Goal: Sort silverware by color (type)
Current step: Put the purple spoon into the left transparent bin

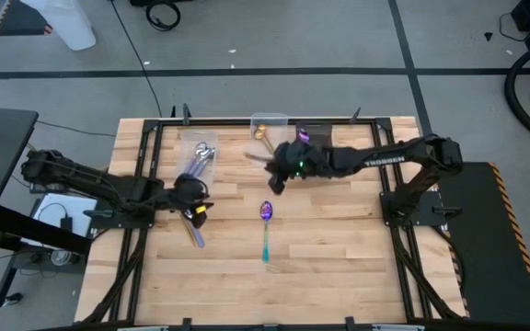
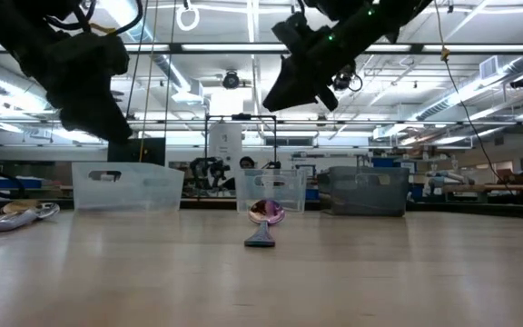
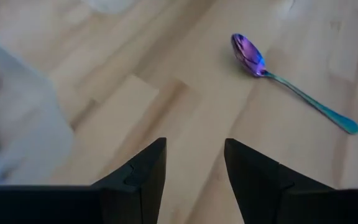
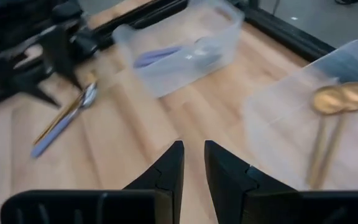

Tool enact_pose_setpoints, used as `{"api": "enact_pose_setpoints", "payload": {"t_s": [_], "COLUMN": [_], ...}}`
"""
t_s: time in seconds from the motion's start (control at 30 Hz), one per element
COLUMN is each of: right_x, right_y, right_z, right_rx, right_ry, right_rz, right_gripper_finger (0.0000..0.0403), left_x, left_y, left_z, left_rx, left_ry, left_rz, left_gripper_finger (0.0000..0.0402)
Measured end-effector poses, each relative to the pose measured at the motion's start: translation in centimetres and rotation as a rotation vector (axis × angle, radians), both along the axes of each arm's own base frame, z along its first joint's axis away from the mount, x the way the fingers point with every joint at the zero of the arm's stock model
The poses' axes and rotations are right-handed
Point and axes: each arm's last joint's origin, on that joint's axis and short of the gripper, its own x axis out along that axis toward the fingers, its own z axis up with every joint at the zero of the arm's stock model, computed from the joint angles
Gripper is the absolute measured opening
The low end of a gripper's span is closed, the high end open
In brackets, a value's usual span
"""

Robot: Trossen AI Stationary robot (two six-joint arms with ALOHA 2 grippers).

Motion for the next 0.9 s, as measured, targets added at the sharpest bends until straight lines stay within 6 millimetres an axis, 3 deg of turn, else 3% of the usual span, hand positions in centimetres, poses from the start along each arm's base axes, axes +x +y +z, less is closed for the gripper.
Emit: {"api": "enact_pose_setpoints", "payload": {"t_s": [0.13, 0.33, 0.67, 0.9], "right_x": [0.6, 0.8, 1.9, 1.7], "right_y": [3.5, 7.5, 9.7, 11.3], "right_z": [-0.7, -4.2, -9.0, -10.3], "right_rx": [-0.054, -0.172, -0.2, -0.269], "right_ry": [0.005, -0.014, -0.016, 0.05], "right_rz": [0.027, -0.01, 0.054, 0.127], "right_gripper_finger": [0.0075, 0.0075, 0.0075, 0.0075], "left_x": [-0.3, -0.5, 0.7, 2.9], "left_y": [-0.7, -1.8, -3.7, -4.9], "left_z": [-0.2, -0.2, -0.4, 1.1], "left_rx": [-0.085, -0.168, -0.205, -0.152], "left_ry": [0.002, -0.032, -0.038, 0.083], "left_rz": [0.042, 0.082, 0.186, 0.268], "left_gripper_finger": [0.0172, 0.0172, 0.0172, 0.0172]}}
